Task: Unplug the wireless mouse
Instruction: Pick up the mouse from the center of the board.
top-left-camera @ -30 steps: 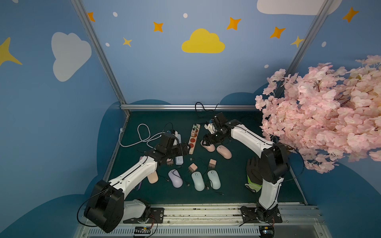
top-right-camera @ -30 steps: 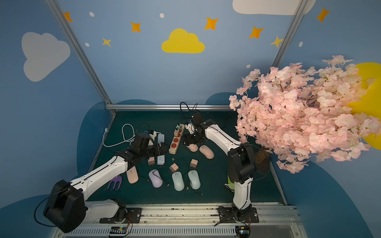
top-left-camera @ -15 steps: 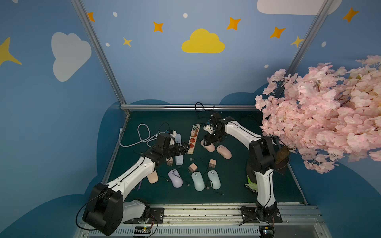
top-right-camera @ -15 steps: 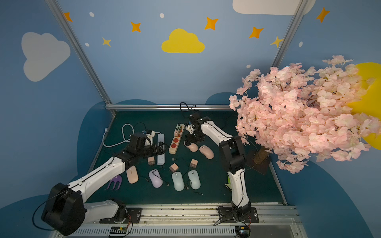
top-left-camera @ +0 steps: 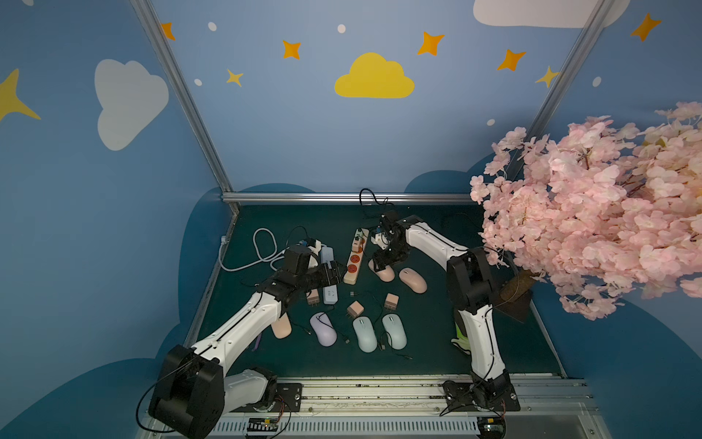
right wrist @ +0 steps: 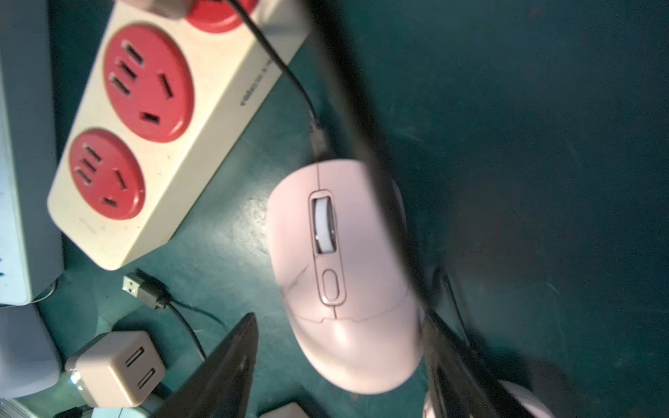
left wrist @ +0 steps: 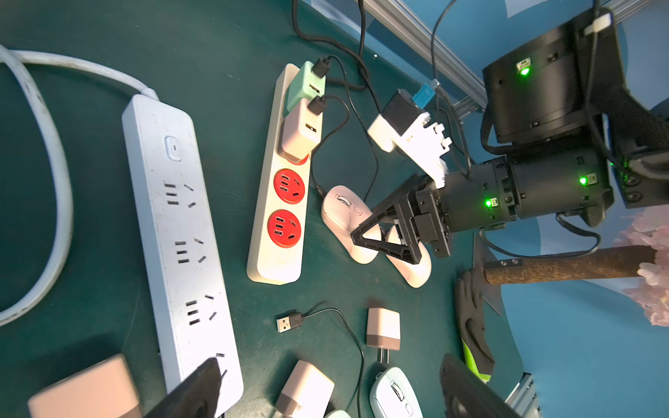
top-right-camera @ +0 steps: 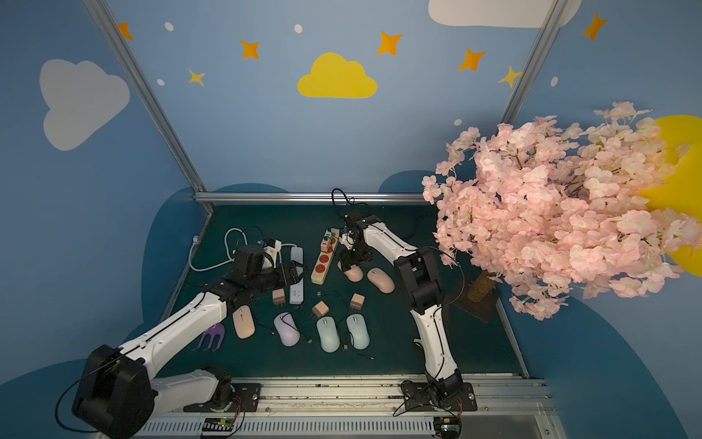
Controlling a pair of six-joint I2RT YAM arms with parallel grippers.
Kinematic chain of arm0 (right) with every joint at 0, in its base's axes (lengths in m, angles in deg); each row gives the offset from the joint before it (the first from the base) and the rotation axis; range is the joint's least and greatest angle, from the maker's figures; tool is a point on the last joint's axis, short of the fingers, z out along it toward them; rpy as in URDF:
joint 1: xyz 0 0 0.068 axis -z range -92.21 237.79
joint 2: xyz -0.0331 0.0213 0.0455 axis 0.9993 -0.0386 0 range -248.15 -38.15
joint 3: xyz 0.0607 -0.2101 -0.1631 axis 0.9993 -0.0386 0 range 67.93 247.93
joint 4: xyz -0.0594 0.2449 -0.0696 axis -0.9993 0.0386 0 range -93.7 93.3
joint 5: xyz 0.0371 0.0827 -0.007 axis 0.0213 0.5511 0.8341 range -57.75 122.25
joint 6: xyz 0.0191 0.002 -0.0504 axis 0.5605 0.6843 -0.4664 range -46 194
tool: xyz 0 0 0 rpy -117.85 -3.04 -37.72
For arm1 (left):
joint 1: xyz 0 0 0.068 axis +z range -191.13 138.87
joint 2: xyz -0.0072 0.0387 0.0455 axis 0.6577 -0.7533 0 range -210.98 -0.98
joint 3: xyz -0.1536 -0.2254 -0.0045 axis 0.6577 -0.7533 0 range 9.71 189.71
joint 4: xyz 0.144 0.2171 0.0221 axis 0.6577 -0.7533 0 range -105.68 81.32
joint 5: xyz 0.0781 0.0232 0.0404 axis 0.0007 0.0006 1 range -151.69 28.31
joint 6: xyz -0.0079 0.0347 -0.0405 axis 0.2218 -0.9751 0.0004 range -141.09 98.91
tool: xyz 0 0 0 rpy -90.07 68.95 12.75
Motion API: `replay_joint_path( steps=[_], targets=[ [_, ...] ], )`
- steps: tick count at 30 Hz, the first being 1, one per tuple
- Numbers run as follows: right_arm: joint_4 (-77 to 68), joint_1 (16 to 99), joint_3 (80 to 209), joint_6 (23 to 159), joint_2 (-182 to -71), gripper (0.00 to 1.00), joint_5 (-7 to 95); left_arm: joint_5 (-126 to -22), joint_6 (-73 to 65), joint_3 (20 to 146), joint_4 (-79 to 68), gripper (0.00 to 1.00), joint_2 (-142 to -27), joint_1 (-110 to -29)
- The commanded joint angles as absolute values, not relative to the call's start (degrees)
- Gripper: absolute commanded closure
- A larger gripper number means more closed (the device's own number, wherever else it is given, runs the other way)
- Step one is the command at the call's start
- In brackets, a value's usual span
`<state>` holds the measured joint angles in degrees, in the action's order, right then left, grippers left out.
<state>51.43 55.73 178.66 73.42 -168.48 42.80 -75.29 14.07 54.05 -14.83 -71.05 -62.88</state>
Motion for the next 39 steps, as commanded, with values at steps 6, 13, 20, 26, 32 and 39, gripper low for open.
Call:
replay_joint_path(
  steps=[6, 13, 20, 26, 32, 39],
  targets=[
    [53.1, 52.8, 180.2, 72.0, -169.9, 0.32, 41.7, -77.3, 14.2, 53.1, -13.7, 0.07, -70.9, -62.5],
    [52.2, 52.4, 181.1, 74.0, -171.4, 0.38, 37.4, -77.3, 14.5, 53.1, -13.9, 0.07, -70.7, -62.4],
    [50.3, 51.2, 180.8, 75.9, -172.3, 0.36, 36.6, -77.3, 14.7, 53.1, -14.1, 0.07, -70.6, -61.9],
    [49.0, 50.5, 180.3, 77.2, -173.4, 0.35, 35.4, -77.5, 14.8, 53.0, -14.4, 0.06, -70.2, -61.7],
    [48.9, 50.3, 180.3, 77.2, -174.4, 0.38, 33.7, -77.4, 14.8, 52.8, -14.6, 0.07, -69.9, -61.3],
    [48.6, 49.9, 178.5, 77.1, -172.8, 0.53, 34.6, -77.3, 14.7, 53.1, -14.3, 0.07, -70.3, -61.1]
  ],
)
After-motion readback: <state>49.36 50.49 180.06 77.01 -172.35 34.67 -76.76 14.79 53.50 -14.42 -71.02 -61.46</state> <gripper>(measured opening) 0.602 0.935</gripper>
